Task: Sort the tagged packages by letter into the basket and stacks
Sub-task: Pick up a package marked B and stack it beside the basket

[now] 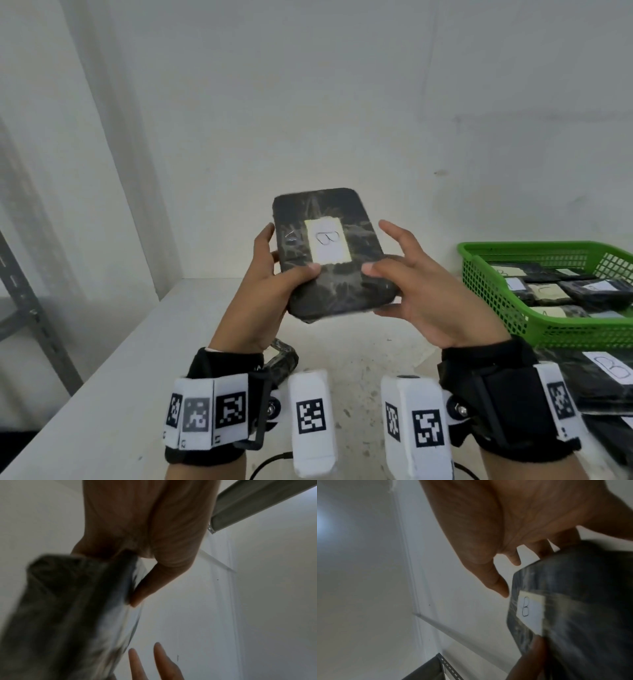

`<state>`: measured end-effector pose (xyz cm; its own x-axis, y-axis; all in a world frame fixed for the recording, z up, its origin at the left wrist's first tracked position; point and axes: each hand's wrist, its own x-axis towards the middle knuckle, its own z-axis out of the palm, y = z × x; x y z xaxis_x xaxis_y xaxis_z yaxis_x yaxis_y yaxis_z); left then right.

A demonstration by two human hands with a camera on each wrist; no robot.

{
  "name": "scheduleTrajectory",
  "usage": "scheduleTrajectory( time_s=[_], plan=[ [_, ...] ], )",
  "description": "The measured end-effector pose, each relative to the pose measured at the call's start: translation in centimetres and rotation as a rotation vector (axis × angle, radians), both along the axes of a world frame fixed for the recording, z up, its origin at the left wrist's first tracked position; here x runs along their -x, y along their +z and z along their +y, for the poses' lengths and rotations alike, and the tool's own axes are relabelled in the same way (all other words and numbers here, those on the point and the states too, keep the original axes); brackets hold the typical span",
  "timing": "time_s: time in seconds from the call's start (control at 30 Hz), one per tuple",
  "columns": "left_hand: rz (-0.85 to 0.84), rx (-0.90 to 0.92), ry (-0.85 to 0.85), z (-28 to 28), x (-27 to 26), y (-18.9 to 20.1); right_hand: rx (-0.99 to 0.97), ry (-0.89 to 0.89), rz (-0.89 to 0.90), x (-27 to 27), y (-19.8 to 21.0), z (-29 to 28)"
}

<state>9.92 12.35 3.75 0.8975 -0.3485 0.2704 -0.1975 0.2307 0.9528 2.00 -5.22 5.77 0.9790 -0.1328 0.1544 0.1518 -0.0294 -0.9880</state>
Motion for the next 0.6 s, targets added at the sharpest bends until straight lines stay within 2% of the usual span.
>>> scheduleTrajectory(
  time_s=[0.2, 0.37, 0.53, 0.6],
  plan=[
    [-0.098, -0.116, -0.108, 0.1, -0.4, -0.4, -0.015, -0.176, -0.048, -1.0, -1.1, -0.5],
    [-0.139, -0.187, -0.078, -0.2, -0.2, -0.4, 0.156, -0.259, -0.163, -1.2, -1.7, -1.2],
    [0.034, -0.009, -0.129, -0.7, 1.2, 1.0, 0.173, -0.241, -0.273, -1.3, -1.9, -0.9],
    [0.030, 0.050, -0.125, -1.1, 1.4, 1.2, 0.185, -0.195, -0.283, -1.1, -1.9, -0.8]
  ],
)
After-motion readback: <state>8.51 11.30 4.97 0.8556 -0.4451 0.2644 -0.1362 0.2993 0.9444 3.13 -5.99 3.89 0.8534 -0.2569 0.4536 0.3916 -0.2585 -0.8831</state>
